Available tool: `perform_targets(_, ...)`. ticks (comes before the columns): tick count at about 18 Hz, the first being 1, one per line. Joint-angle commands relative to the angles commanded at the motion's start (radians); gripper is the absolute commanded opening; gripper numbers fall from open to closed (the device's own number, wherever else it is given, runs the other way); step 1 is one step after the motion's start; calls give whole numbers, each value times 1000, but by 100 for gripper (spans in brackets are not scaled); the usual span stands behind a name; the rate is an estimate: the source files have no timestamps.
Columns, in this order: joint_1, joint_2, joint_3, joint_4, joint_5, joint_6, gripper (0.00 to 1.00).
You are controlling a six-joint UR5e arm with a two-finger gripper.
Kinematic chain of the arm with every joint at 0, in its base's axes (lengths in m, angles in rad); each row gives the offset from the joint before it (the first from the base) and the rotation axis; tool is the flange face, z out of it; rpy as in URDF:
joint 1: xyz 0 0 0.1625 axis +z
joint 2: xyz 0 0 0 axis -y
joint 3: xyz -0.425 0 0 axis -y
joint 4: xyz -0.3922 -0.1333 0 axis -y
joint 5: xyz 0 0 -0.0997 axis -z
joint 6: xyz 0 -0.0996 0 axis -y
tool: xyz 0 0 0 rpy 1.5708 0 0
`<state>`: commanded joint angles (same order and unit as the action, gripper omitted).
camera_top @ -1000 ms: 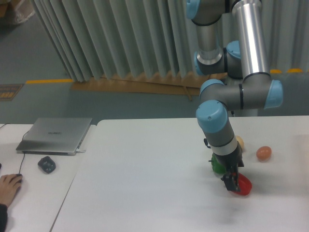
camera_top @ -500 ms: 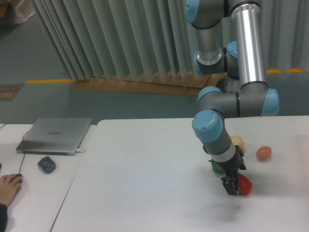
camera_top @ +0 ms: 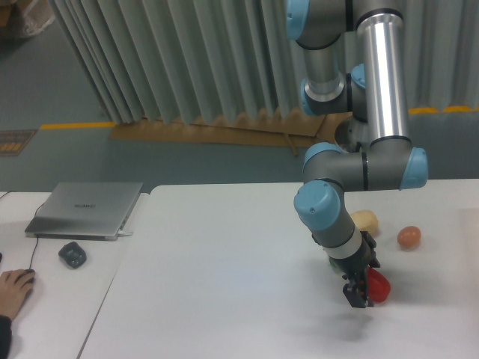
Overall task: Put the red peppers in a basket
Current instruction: 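Close the gripper on the red bell pepper, then lift the red pepper and carry it away past the orange fruit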
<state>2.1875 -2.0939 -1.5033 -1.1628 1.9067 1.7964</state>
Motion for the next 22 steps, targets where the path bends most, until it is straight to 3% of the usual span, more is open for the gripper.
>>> perform_targets(3, 0, 5, 0, 0, 0, -8, 64)
perform_targets(6, 0, 8, 0, -2, 2, -18, 49)
perform_targets(9, 2, 11, 0, -2, 0, -20, 48)
perform_targets(13, 21, 57, 6, 0, -35, -84, 47)
perform_targets(18, 176, 188, 6, 20, -179, -134, 48)
perform_targets(22, 299, 230, 9, 21, -241, -121, 48)
